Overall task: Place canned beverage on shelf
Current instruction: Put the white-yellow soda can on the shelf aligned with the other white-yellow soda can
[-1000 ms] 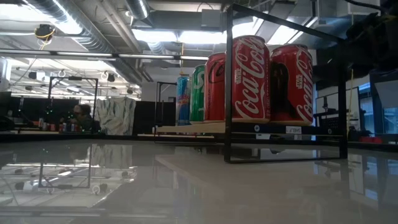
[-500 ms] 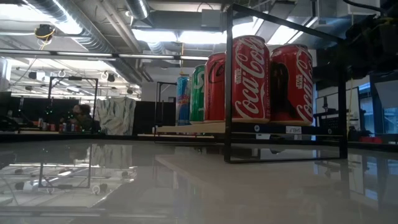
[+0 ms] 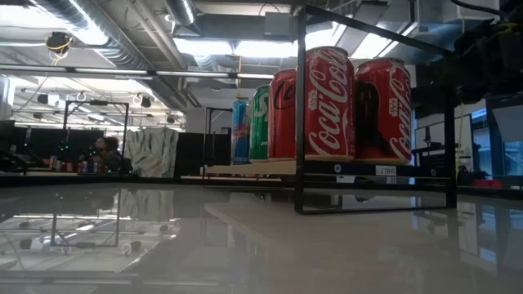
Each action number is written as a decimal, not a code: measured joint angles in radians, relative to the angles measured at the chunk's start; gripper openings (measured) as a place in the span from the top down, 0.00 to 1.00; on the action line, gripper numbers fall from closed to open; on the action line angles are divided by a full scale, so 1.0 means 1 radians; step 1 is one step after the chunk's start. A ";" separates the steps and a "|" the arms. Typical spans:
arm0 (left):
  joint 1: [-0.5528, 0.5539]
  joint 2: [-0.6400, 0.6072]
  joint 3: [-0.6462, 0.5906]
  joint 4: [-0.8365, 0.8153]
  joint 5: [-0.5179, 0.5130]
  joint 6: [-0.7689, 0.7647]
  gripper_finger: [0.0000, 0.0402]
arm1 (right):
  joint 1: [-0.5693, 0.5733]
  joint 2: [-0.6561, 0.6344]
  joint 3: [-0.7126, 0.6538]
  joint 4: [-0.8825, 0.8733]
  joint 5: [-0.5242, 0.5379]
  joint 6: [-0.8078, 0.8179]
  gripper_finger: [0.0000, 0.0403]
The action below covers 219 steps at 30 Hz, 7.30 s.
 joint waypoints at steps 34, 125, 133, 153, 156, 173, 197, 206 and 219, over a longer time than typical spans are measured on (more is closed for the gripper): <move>-0.006 0.000 -0.183 0.182 0.057 0.049 0.31 | 0.000 0.000 0.000 0.000 -0.001 -0.002 0.01; 0.764 0.238 0.055 -0.021 -0.288 1.778 0.14 | 0.000 0.000 -0.001 -0.001 0.003 -0.002 0.01; 0.764 0.238 0.055 -0.021 -0.288 1.777 0.04 | 0.000 0.000 -0.001 -0.001 0.003 -0.002 0.01; 0.769 0.237 0.055 -0.096 -0.284 1.699 0.01 | 0.000 0.000 -0.001 -0.001 0.003 -0.001 0.01; 0.769 0.228 0.055 -0.096 -0.263 1.699 0.01 | 0.000 0.000 -0.001 -0.001 0.003 -0.002 0.01; 0.769 -0.060 0.073 -0.075 -0.261 1.570 0.01 | 0.000 0.000 -0.001 -0.001 0.003 -0.001 0.01; 0.769 -0.754 -0.464 0.538 -0.251 1.407 0.01 | 0.000 0.000 -0.001 -0.001 0.003 -0.001 0.01; 0.769 -0.907 -0.685 0.770 -0.184 1.395 0.01 | 0.000 0.000 -0.001 -0.001 0.003 -0.001 0.01; 0.769 -1.079 -0.884 0.941 -0.190 1.382 0.01 | 0.000 0.000 -0.001 -0.001 0.003 -0.001 0.01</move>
